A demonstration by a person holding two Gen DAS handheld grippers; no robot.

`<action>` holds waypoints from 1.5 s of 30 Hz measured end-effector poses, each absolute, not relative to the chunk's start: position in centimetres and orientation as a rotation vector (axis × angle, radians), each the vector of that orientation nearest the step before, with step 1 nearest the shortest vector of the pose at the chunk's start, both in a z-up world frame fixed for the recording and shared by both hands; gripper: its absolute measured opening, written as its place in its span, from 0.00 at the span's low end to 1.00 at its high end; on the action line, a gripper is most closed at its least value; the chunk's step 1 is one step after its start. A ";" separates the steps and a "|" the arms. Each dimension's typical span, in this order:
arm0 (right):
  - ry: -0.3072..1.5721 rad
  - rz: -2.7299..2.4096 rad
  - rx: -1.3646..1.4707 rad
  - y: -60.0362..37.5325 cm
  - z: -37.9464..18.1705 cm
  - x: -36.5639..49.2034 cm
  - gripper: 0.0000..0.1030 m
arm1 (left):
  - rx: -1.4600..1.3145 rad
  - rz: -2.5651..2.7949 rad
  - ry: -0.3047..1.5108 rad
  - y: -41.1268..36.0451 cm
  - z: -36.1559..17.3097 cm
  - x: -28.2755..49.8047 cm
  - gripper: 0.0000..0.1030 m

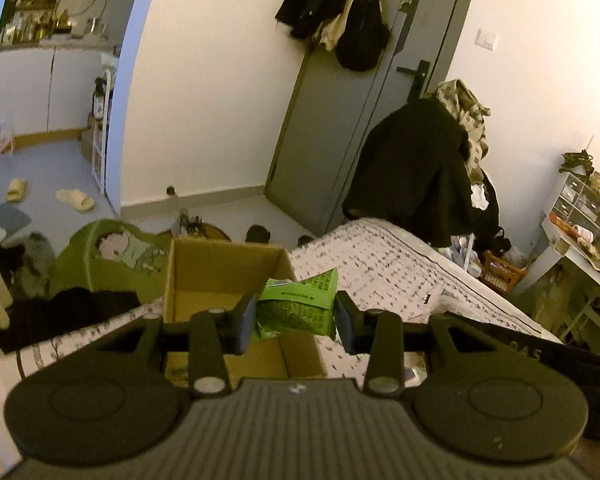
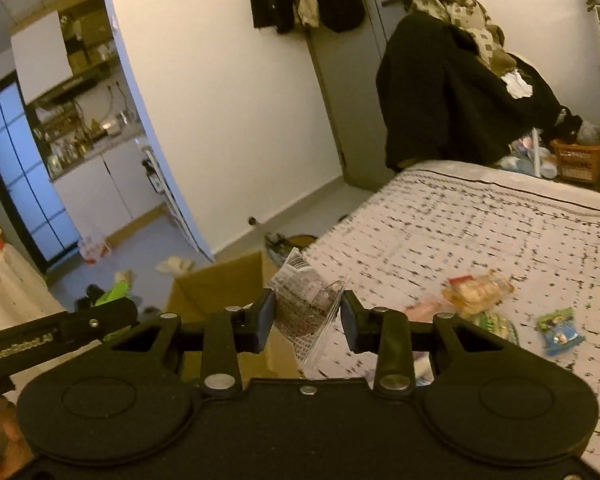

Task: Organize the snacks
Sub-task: 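Carry both held packets with both grippers over the cardboard box, then open the left gripper releasing the green packet while the right gripper releases the clear packet into the box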

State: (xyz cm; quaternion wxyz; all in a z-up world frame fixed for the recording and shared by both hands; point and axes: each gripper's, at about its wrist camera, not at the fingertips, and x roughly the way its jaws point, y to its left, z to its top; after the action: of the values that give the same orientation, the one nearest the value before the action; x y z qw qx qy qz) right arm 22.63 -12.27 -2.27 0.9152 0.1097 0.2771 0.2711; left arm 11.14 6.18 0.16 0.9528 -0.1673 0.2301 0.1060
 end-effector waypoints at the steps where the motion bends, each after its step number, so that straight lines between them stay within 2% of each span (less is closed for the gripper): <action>1: 0.563 0.566 0.232 -12.1 -2.1 22.6 0.34 | -0.340 0.222 0.465 6.5 0.3 11.2 0.39; 10: 0.564 0.624 0.294 -10.5 -2.5 22.8 0.34 | -0.338 0.198 0.454 8.5 0.1 12.5 0.39; 26: 0.630 0.651 0.280 -6.9 -5.7 23.9 0.34 | -0.422 0.194 0.593 11.9 -5.1 16.4 0.40; 30: 0.636 0.648 0.289 -6.9 -5.9 24.1 0.34 | -0.450 0.197 0.608 12.2 -5.8 16.9 0.45; 42: 0.632 0.696 0.271 -5.1 -6.1 24.7 0.34 | -0.462 0.219 0.592 13.1 -4.9 16.2 0.48; 45: 0.642 0.722 0.264 -4.4 -6.4 24.6 0.37 | -0.454 0.245 0.591 13.4 -4.5 15.5 0.55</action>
State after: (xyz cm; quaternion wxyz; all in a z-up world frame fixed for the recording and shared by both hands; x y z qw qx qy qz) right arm 24.63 -4.39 -6.43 0.8773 0.1264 0.3077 0.3461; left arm 15.49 13.36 -4.53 0.9239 -0.2214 0.2882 0.1196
